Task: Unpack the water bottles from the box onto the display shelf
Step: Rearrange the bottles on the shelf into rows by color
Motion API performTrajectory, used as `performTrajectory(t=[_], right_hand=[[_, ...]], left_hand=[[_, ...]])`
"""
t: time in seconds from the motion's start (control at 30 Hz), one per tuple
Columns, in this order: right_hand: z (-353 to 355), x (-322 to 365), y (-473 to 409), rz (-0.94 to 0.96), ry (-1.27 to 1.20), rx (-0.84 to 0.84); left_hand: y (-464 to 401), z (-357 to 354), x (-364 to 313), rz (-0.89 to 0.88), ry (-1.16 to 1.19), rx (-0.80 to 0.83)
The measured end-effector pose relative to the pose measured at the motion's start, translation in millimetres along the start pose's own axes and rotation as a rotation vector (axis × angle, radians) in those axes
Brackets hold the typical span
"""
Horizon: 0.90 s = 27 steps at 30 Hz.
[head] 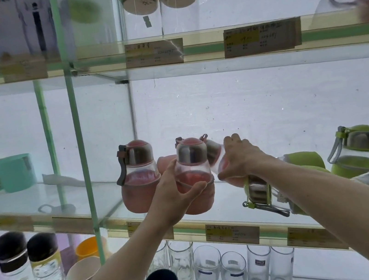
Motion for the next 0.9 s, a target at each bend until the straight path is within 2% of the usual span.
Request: performTrajectory(t=[0.17,0.53,0.9], right_hand=[[17,-19,-2,-0.088,-0.282,-0.056],[18,-27,-12,-0.176,-0.598,-0.032],[-6,-25,-10,-0.205,-0.562,0.048]], left_hand=[[-1,1,-4,0.001,-0.022,-0.005],[0,-1,-2,0.000,0.008,-0.007],[-2,0,1,-0.002,-0.016,0.006]])
Point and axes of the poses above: each hand's wrist, its own y-axis away from the middle knuckle, its own z-axis out of the back of the hand, x = y × z, the point moved 5 cm from there along -y, towards the middle knuckle, and after that the axes turned 4 degrees about -z, right-handed, at the moved point
